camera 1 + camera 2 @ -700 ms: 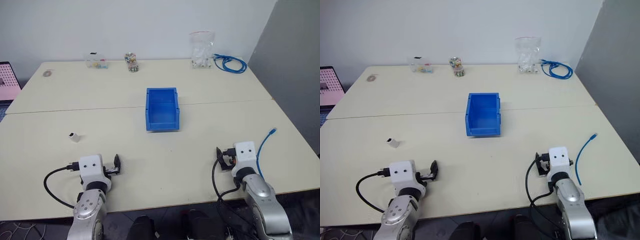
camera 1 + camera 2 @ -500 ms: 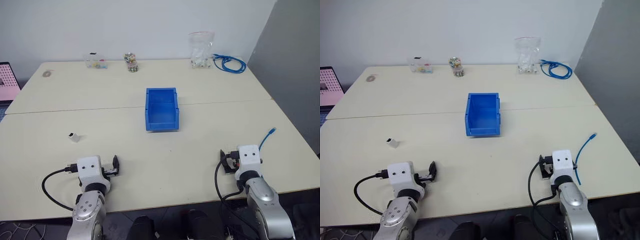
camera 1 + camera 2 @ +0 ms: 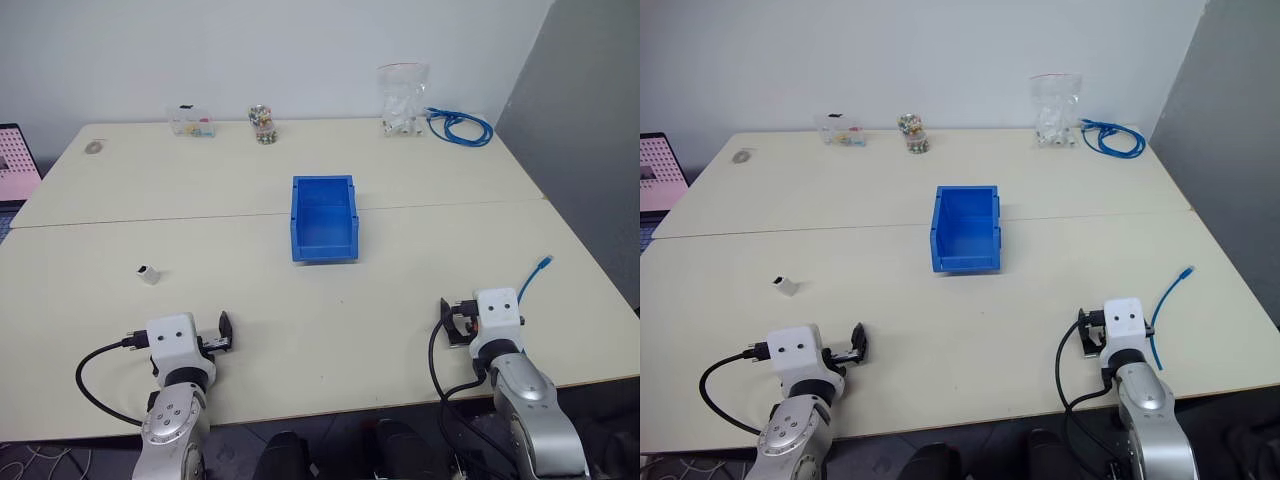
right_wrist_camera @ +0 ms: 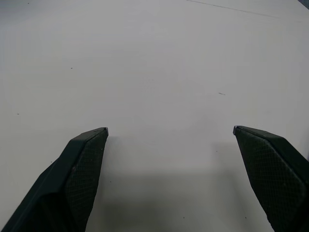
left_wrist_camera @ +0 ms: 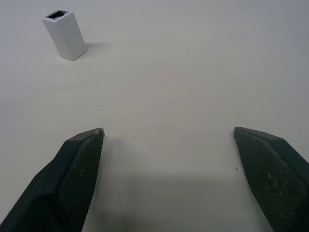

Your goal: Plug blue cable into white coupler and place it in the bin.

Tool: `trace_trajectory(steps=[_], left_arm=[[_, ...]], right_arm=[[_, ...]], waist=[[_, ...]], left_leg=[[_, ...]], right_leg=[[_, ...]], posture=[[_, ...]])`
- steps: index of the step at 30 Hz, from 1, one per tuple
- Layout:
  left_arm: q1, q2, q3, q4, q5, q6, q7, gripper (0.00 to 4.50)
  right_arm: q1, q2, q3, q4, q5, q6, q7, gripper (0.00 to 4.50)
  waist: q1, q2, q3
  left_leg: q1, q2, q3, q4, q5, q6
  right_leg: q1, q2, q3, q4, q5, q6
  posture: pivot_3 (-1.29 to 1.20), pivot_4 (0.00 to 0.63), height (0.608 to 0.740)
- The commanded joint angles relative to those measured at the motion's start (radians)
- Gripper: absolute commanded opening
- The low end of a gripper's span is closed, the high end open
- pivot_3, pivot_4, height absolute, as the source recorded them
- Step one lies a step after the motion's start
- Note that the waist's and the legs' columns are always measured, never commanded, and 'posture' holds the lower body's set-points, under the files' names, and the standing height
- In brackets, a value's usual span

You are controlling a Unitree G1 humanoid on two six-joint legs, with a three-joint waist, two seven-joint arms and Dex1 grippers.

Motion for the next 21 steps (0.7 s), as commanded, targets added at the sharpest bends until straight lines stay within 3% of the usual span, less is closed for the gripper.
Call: trace_trajectory(steps=[1,6,10,15,18,21], left_arm=[[0.007,-0.005,-0.007,-0.033,0.007,-0.018,0.002,4.50],[-0.010,0.027,-0.071,-0.031,0.003,-0.012,-0.063,4.50],[-0.109,0.125,-0.164,-0.012,-0.049,-0.048,-0.254,4.50],[-0.350,0.235,-0.306,0.059,-0.132,-0.038,-0.535,4.50],[-0.626,0.252,-0.439,0.307,-0.129,-0.122,-0.784,4.50],[-0.828,0.209,-0.495,0.513,-0.143,-0.162,-0.935,4.50]], right_arm=[[-0.004,-0.002,-0.010,-0.041,-0.002,-0.010,-0.003,4.42],[0.002,-0.011,-0.012,-0.065,-0.019,-0.007,-0.009,4.42],[-0.026,-0.025,-0.047,-0.111,-0.051,0.035,-0.039,4.42],[-0.115,-0.035,-0.129,-0.136,-0.084,0.166,-0.083,4.42],[-0.329,-0.053,-0.268,0.019,-0.071,0.266,-0.149,4.42],[-0.461,-0.060,-0.368,0.148,-0.040,0.332,-0.177,4.42]], waist=[[0.000,0.000,0.000],[0.000,0.000,0.000],[0.003,0.001,0.000],[0.004,0.001,0.000],[0.000,0.002,0.000],[0.001,0.003,0.001]], left_leg=[[0.000,0.000,0.000,0.000,0.000,0.000],[0.000,0.000,0.000,0.000,0.000,0.000],[-0.001,-0.001,0.000,0.000,0.000,0.000],[-0.002,-0.002,0.000,0.001,0.002,0.002],[0.000,-0.005,0.002,0.001,0.002,0.002],[-0.001,-0.006,0.004,0.003,0.003,0.004]], right_leg=[[0.000,0.000,0.000,0.000,0.000,0.000],[0.000,0.000,0.000,0.000,0.000,0.000],[0.000,0.000,-0.001,0.000,0.000,0.000],[0.001,0.001,-0.001,0.001,0.000,0.000],[0.002,0.002,0.000,0.000,0.002,0.000],[0.003,0.002,-0.002,-0.001,0.005,0.000]], posture=[[0.00,0.150,0.740],[0.00,0.150,0.740],[0.00,0.150,0.740],[0.00,0.150,0.740],[0.00,0.150,0.740],[0.00,0.150,0.740]])
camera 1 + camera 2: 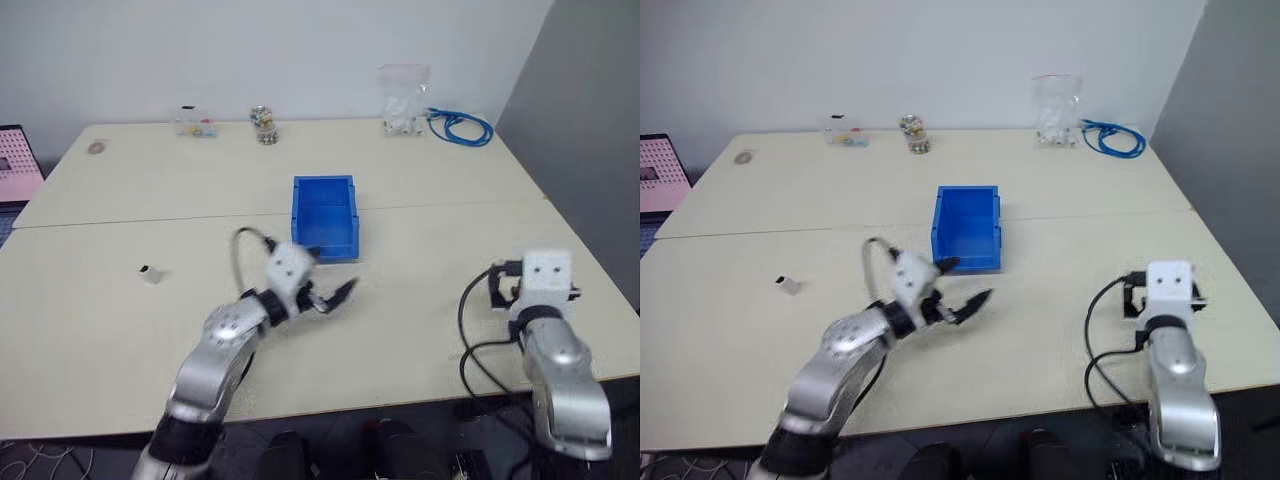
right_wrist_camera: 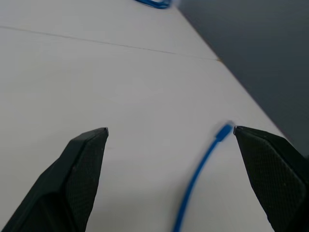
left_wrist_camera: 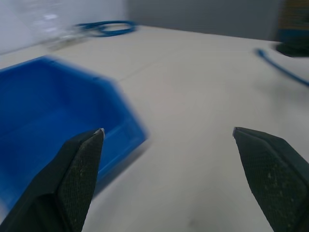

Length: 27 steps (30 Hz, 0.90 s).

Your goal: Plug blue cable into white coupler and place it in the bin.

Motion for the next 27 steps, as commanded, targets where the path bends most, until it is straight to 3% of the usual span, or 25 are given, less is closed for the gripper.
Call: trace_trajectory(steps=[1,6,11,27], left_arm=[[-0.192,-0.047,-0.058,0.200,-0.024,-0.085,-0.188,4.50],[-0.413,-0.111,-0.077,0.482,-0.001,-0.191,-0.325,4.50],[-0.504,-0.149,-0.077,0.646,0.027,-0.262,-0.378,4.50],[-0.494,-0.151,-0.056,0.681,0.056,-0.285,-0.400,4.50]], right_arm=[[-0.120,-0.007,-0.123,0.101,0.036,0.077,-0.043,4.42],[-0.251,0.026,-0.190,0.232,0.078,0.136,-0.084,4.42],[-0.323,0.052,-0.259,0.344,0.116,0.165,-0.130,4.42],[-0.301,0.146,-0.389,0.326,0.187,0.272,-0.228,4.42]], waist=[[0.000,0.001,-0.001],[-0.004,0.002,-0.001],[-0.003,0.005,-0.001],[-0.001,0.005,-0.001]], left_leg=[[0.000,-0.001,0.000,-0.001,0.000,0.001],[-0.004,0.001,0.001,-0.003,0.000,0.001],[-0.009,0.003,0.006,-0.003,0.000,0.001],[-0.011,0.004,0.010,-0.002,-0.002,0.005]], right_leg=[[0.000,0.000,0.000,-0.001,0.000,0.000],[-0.004,0.001,0.005,0.000,-0.002,-0.008],[-0.007,0.000,0.005,-0.001,-0.002,-0.007],[-0.008,-0.002,0.002,0.001,-0.003,-0.004]], posture=[[0.00,0.150,0.740],[0.00,0.150,0.740],[0.00,0.150,0.740],[0.00,0.150,0.740]])
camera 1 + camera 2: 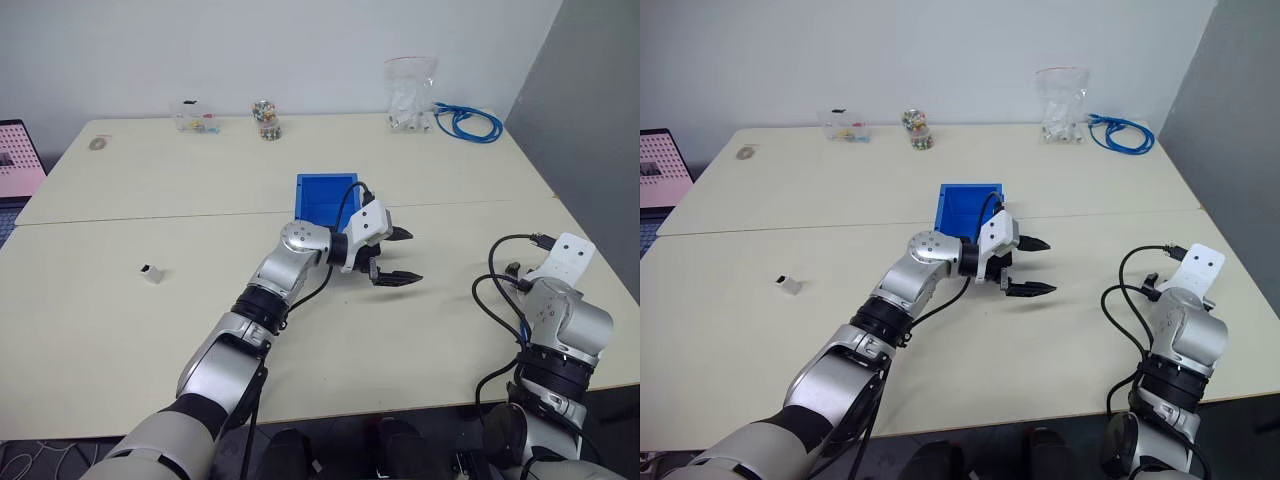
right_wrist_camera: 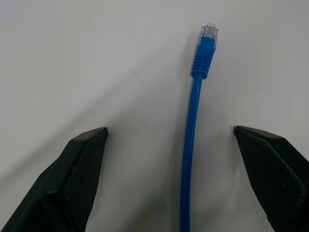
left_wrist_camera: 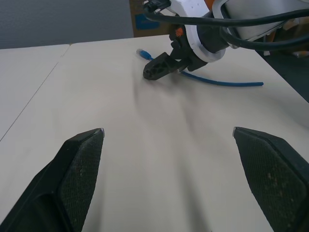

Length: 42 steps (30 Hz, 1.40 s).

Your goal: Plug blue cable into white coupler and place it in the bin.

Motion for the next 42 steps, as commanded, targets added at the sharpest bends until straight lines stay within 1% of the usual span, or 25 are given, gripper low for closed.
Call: trace_trajectory(steps=[1,3,4,8,10,14,17,18,19,20,21,25,27,29,31,33,34,36,37,38,39,40,42], left_arm=[[-0.001,-0.003,0.018,-0.026,0.000,-0.008,-0.007,4.50],[0.003,0.000,0.018,-0.034,-0.002,-0.001,-0.014,4.50],[0.003,0.000,0.019,-0.035,-0.003,0.000,-0.016,4.50],[-0.002,0.000,0.029,-0.025,-0.007,0.002,-0.013,4.50],[-0.005,-0.001,0.029,-0.024,-0.008,0.005,-0.017,4.50],[-0.016,-0.009,0.034,-0.019,-0.013,0.003,-0.020,4.50],[-0.034,-0.028,0.063,-0.002,-0.034,0.018,0.001,4.50],[-0.036,-0.030,0.066,0.002,-0.032,0.018,0.002,4.50],[-0.037,-0.031,0.068,0.004,-0.029,0.016,0.000,4.50],[-0.036,-0.031,0.069,0.006,-0.025,0.013,-0.002,4.50],[-0.035,-0.032,0.069,0.005,-0.024,0.012,-0.003,4.50],[-0.019,-0.027,0.064,-0.022,-0.024,0.021,-0.013,4.50],[0.017,-0.002,0.061,-0.088,-0.037,0.052,-0.033,4.50],[0.077,0.044,0.056,-0.196,-0.056,0.103,-0.066,4.50],[0.172,0.126,0.050,-0.356,-0.085,0.171,-0.116,4.50],[0.268,0.210,0.068,-0.508,-0.114,0.216,-0.136,4.50],[0.321,0.247,0.096,-0.588,-0.135,0.245,-0.119,4.50],[0.407,0.300,0.144,-0.713,-0.165,0.293,-0.072,4.50],[0.467,0.328,0.179,-0.782,-0.174,0.308,-0.040,4.50],[0.542,0.354,0.221,-0.861,-0.184,0.330,-0.004,4.50],[0.637,0.367,0.274,-0.956,-0.199,0.360,0.047,4.50],[0.728,0.364,0.325,-1.041,-0.211,0.385,0.108,4.50],[0.885,0.335,0.399,-1.168,-0.204,0.403,0.224,4.50]], right_arm=[[0.016,0.034,-0.076,-0.008,0.048,0.035,-0.016,4.42],[0.024,0.047,-0.098,-0.012,0.062,0.036,-0.021,4.06],[0.028,0.050,-0.101,-0.016,0.067,0.037,-0.023,4.00],[0.029,0.073,-0.120,-0.030,0.088,0.047,-0.033,2.97],[0.034,0.077,-0.116,-0.038,0.092,0.049,-0.037,2.60],[0.046,0.077,-0.098,-0.046,0.097,0.041,-0.031,1.73],[0.051,0.078,-0.088,-0.048,0.107,0.043,-0.017,0.93],[0.052,0.078,-0.084,-0.050,0.109,0.045,-0.013,0.60],[0.053,0.078,-0.082,-0.051,0.110,0.045,-0.011,0.47],[0.056,0.078,-0.077,-0.053,0.110,0.043,-0.008,0.14],[0.060,0.074,-0.067,-0.055,0.108,0.041,-0.003,0.07],[0.087,0.050,-0.027,-0.071,0.103,0.041,0.024,0.07],[0.136,-0.028,0.073,-0.104,0.097,0.034,0.107,0.07],[0.184,-0.128,0.186,-0.157,0.123,0.019,0.235,0.07],[0.221,-0.252,0.296,-0.216,0.185,-0.011,0.419,0.07],[0.262,-0.407,0.421,-0.276,0.253,-0.051,0.652,0.07],[0.281,-0.487,0.472,-0.307,0.298,-0.066,0.776,0.07],[0.296,-0.598,0.535,-0.332,0.354,-0.109,0.944,0.07],[0.287,-0.641,0.571,-0.330,0.361,-0.150,1.010,0.07],[0.260,-0.670,0.616,-0.317,0.361,-0.191,1.072,0.07],[0.217,-0.674,0.667,-0.295,0.362,-0.229,1.130,0.07],[0.163,-0.656,0.718,-0.256,0.360,-0.256,1.165,0.07],[0.078,-0.607,0.803,-0.182,0.346,-0.300,1.214,0.07]], waist=[[0.000,0.000,0.000],[0.000,0.000,0.000],[0.000,-0.001,-0.001],[0.000,-0.001,-0.001],[0.000,-0.001,-0.001],[-0.001,-0.001,-0.001],[-0.002,-0.001,-0.001],[-0.003,-0.001,-0.001],[-0.006,-0.001,-0.001],[-0.007,-0.001,-0.001],[-0.008,-0.001,-0.001],[-0.015,-0.001,-0.001],[-0.018,-0.001,-0.001],[-0.023,-0.001,-0.001],[-0.033,0.000,0.000],[-0.044,0.004,0.002],[-0.047,0.005,0.002],[-0.047,0.005,0.003],[-0.044,0.003,0.004],[-0.040,0.002,0.004],[-0.041,0.002,0.004],[-0.051,0.001,0.005],[-0.054,-0.002,0.007]], left_leg=[[0.000,0.000,0.000,0.000,0.000,0.000],[0.000,0.000,0.000,0.000,0.000,0.000],[0.000,0.000,0.000,0.000,0.000,0.000],[0.000,0.000,-0.001,0.000,0.000,0.000],[0.001,0.000,-0.001,0.000,0.000,0.000],[0.003,0.001,-0.001,0.000,0.000,0.000],[0.003,0.001,0.000,0.000,0.000,0.000],[0.003,0.001,0.000,0.000,0.000,0.000],[0.003,0.001,0.000,0.000,0.000,0.000],[0.004,0.001,0.000,0.000,0.000,0.000],[0.005,0.001,0.000,0.000,0.000,0.000],[0.007,0.001,0.001,0.000,0.000,0.000],[0.007,0.001,0.001,0.000,0.000,0.000],[0.007,0.001,0.001,-0.001,0.000,0.000],[0.008,0.001,0.002,-0.001,0.000,0.000],[0.009,0.001,0.001,-0.002,0.000,0.000],[0.009,0.001,-0.001,-0.002,0.000,0.000],[0.010,0.002,-0.002,-0.002,0.000,0.000],[0.009,0.002,-0.003,-0.002,0.000,0.000],[0.009,0.002,-0.005,-0.001,0.000,0.000],[0.009,0.002,-0.005,-0.001,0.000,0.000],[0.011,0.003,-0.006,-0.001,0.000,0.000],[0.013,0.005,-0.006,-0.001,0.000,0.000]], right_leg=[[0.000,0.000,0.000,0.000,0.000,0.000],[0.000,0.000,0.000,0.000,0.000,0.000],[0.001,0.000,0.000,-0.001,0.000,0.000],[0.001,0.000,0.000,-0.001,0.000,0.000],[0.002,0.000,-0.001,0.000,0.000,0.000],[0.003,0.001,0.000,0.000,0.000,0.001],[0.003,0.001,0.000,0.000,0.000,0.001],[0.003,0.001,0.000,0.000,0.000,0.001],[0.003,0.001,0.000,0.000,-0.001,0.001],[0.003,0.002,0.001,0.000,-0.001,0.002],[0.004,0.002,0.001,0.000,-0.001,0.002],[0.005,0.002,0.002,0.000,-0.002,0.003],[0.005,0.002,0.002,0.001,-0.002,0.004],[0.005,0.002,0.003,0.000,-0.002,0.004],[0.004,0.002,0.005,0.000,-0.002,0.004],[0.004,0.003,0.006,0.000,-0.002,0.004],[0.003,0.004,0.007,0.000,-0.002,0.004],[0.004,0.004,0.006,0.000,-0.002,0.004],[0.004,0.004,0.005,-0.001,-0.002,0.004],[0.005,0.004,0.003,-0.001,-0.002,0.004],[0.005,0.004,0.003,-0.001,-0.002,0.004],[0.006,0.003,0.004,-0.001,-0.002,0.004],[0.006,0.001,0.006,-0.001,-0.002,0.005]], posture=[[0.00,0.150,0.740],[0.00,0.150,0.740],[0.00,0.150,0.740],[0.00,0.150,0.740],[0.00,0.150,0.740],[0.00,0.150,0.740],[0.00,0.150,0.740],[0.00,0.150,0.740],[0.00,0.150,0.740],[0.00,0.150,0.740],[0.00,0.150,0.740],[0.00,0.150,0.740],[0.00,0.150,0.740],[0.00,0.150,0.740],[0.00,0.150,0.740],[0.00,0.150,0.740],[0.00,0.150,0.740],[0.00,0.150,0.740],[0.00,0.150,0.740],[0.00,0.150,0.740],[0.00,0.150,0.740],[0.00,0.150,0.740],[0.00,0.150,0.740]])
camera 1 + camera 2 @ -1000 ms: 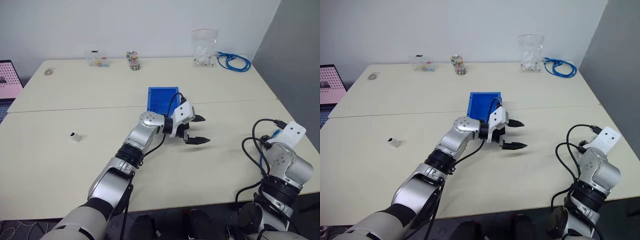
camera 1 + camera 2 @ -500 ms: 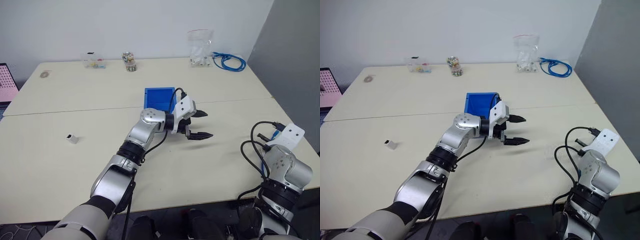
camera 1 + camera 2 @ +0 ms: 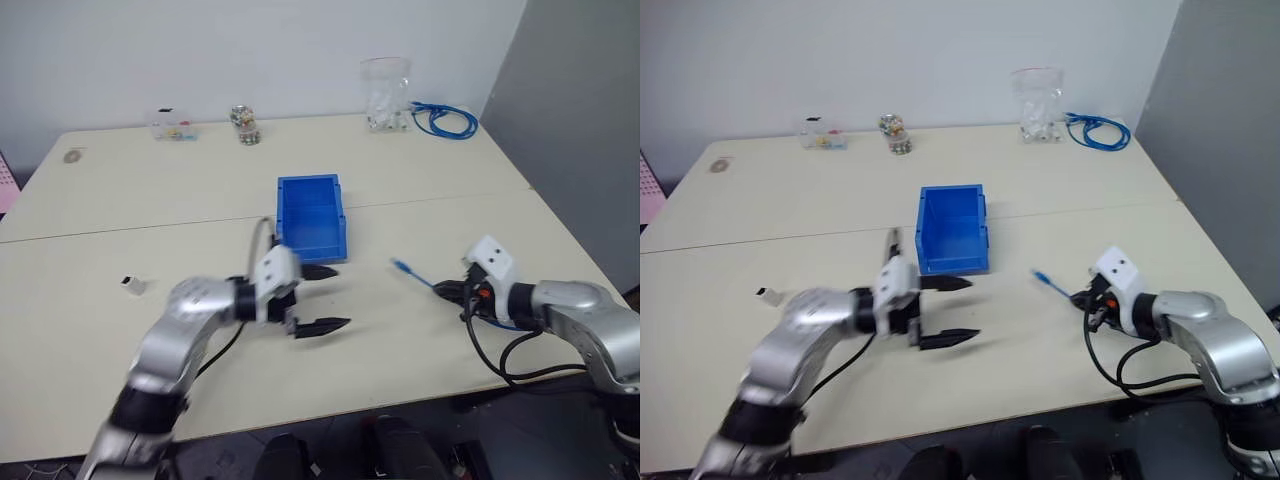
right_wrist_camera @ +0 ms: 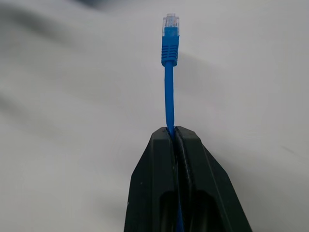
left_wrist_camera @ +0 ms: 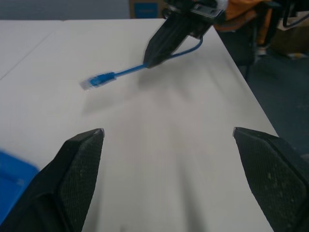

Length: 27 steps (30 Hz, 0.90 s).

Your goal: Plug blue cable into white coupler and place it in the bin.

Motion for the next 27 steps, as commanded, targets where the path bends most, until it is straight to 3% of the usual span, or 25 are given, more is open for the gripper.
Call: trace_trajectory(steps=[1,5,9,11,12,18,22,27], left_arm=[[0.279,-0.052,0.148,-0.287,-0.015,0.040,0.219,4.50],[0.789,-0.178,0.245,-0.485,0.041,-0.054,0.346,4.50],[1.027,-0.319,0.260,-0.511,0.086,-0.161,0.478,4.50],[1.120,-0.376,0.219,-0.517,0.110,-0.219,0.513,4.50],[1.147,-0.396,0.195,-0.518,0.121,-0.241,0.531,4.50],[1.176,-0.417,0.126,-0.512,0.152,-0.286,0.599,4.50],[1.119,-0.365,0.169,-0.469,0.115,-0.278,0.585,4.50],[0.837,-0.101,0.339,-0.344,-0.056,-0.155,0.440,4.50]], right_arm=[[-0.162,0.077,0.173,0.110,-0.026,-0.136,0.145,0.07],[-0.305,0.228,0.369,0.280,-0.132,-0.301,0.216,0.07],[-0.381,0.343,0.469,0.454,-0.206,-0.408,0.260,0.07],[-0.411,0.397,0.514,0.543,-0.246,-0.452,0.276,0.07],[-0.422,0.418,0.526,0.586,-0.268,-0.478,0.274,0.28],[-0.432,0.453,0.520,0.701,-0.327,-0.554,0.275,1.47],[-0.379,0.413,0.452,0.593,-0.298,-0.488,0.243,2.41],[-0.233,0.312,0.277,0.213,-0.173,-0.233,0.186,3.56]], waist=[[-0.001,-0.003,0.002],[-0.001,-0.011,0.003],[0.051,-0.010,0.007],[0.053,-0.011,0.006],[0.053,-0.011,0.006],[0.045,-0.010,0.007],[0.040,-0.010,0.008],[0.063,-0.006,0.010]], left_leg=[[0.000,0.000,-0.002,0.000,0.000,0.000],[0.000,0.000,-0.005,0.001,0.000,0.000],[-0.004,-0.003,-0.012,0.001,0.000,-0.001],[-0.003,-0.002,-0.012,0.002,0.000,-0.001],[-0.002,-0.002,-0.011,0.002,0.000,-0.001],[-0.001,-0.004,-0.006,0.003,0.000,0.000],[-0.001,-0.003,-0.007,0.002,0.000,0.000],[-0.004,-0.003,-0.010,0.002,0.000,0.000]], right_leg=[[0.000,0.000,0.000,0.001,0.000,0.001],[0.001,-0.002,0.000,-0.001,0.002,0.000],[-0.001,-0.005,-0.006,-0.001,0.000,-0.003],[0.000,-0.006,-0.005,-0.002,-0.001,-0.005],[0.000,-0.006,-0.005,-0.002,-0.003,-0.008],[0.000,-0.003,-0.004,-0.001,-0.002,-0.007],[-0.001,-0.002,-0.003,0.000,-0.003,-0.008],[-0.001,-0.002,-0.009,0.002,-0.003,-0.008]], posture=[[0.00,0.150,0.740],[0.00,0.150,0.740],[0.00,0.150,0.740],[0.00,0.150,0.740],[0.00,0.150,0.740],[0.00,0.150,0.740],[0.00,0.150,0.740],[0.00,0.150,0.740]])
